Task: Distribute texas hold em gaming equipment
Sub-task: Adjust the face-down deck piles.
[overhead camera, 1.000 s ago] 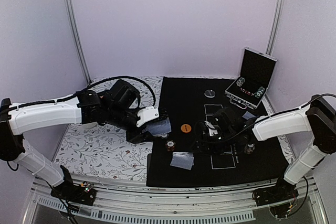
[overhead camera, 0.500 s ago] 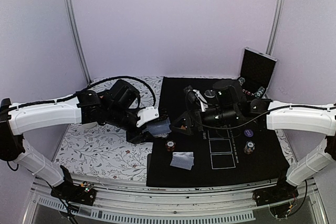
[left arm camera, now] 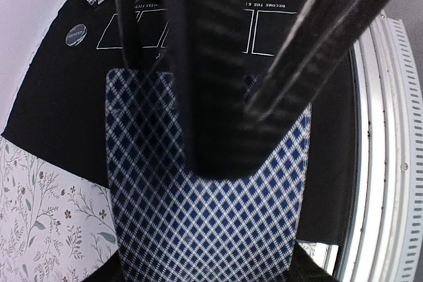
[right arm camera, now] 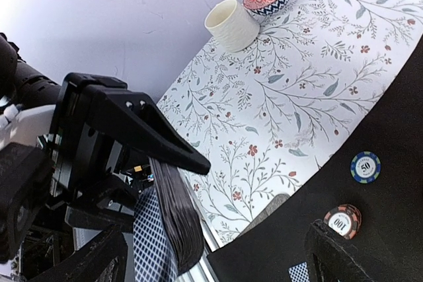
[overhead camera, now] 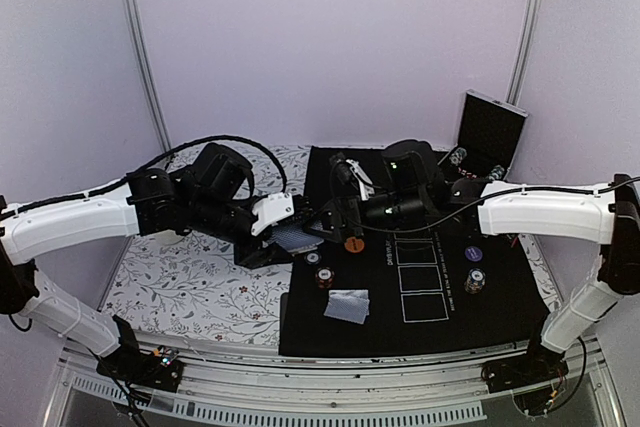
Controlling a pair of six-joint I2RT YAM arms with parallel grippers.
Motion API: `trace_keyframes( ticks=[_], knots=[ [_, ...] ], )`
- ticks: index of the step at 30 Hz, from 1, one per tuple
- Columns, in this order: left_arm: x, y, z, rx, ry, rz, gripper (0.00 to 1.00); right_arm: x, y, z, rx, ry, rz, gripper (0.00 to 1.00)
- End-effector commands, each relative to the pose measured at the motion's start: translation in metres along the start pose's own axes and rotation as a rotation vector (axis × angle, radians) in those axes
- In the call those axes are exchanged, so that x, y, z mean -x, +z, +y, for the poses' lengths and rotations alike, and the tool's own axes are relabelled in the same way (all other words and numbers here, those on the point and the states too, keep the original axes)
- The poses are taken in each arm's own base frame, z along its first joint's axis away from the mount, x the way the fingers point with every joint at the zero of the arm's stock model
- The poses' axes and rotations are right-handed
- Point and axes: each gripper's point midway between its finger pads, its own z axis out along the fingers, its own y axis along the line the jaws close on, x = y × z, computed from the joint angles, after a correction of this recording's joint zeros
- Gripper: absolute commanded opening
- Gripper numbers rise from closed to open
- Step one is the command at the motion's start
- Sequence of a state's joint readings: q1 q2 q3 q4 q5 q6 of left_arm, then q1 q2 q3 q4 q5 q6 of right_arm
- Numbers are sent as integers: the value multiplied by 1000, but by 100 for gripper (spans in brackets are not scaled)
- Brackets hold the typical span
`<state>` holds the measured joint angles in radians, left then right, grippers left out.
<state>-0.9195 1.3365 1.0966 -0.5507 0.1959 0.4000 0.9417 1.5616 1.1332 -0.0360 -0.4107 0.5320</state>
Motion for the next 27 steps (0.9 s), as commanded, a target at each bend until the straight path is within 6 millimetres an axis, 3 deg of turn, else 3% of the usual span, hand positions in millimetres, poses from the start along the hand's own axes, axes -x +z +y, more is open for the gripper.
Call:
trace_keyframes(
  ticks=[1, 8, 15, 20, 27],
  knots=[
    [11, -5, 5, 9, 9, -44, 55, 13, 13, 4, 23, -43, -7, 94],
    [10, -4, 7, 18, 7, -39, 54, 14, 24, -2, -11, -51, 41, 92],
    [10, -6, 11, 46, 9, -38, 52, 14, 15, -17, -86, -45, 53, 82],
    [10, -5, 12, 53, 13, -42, 51, 14, 11, 4, 39, -63, 48, 81],
    [7, -1, 14, 56, 18, -29, 51, 22, 34, 14, 140, -19, 54, 71]
  ],
)
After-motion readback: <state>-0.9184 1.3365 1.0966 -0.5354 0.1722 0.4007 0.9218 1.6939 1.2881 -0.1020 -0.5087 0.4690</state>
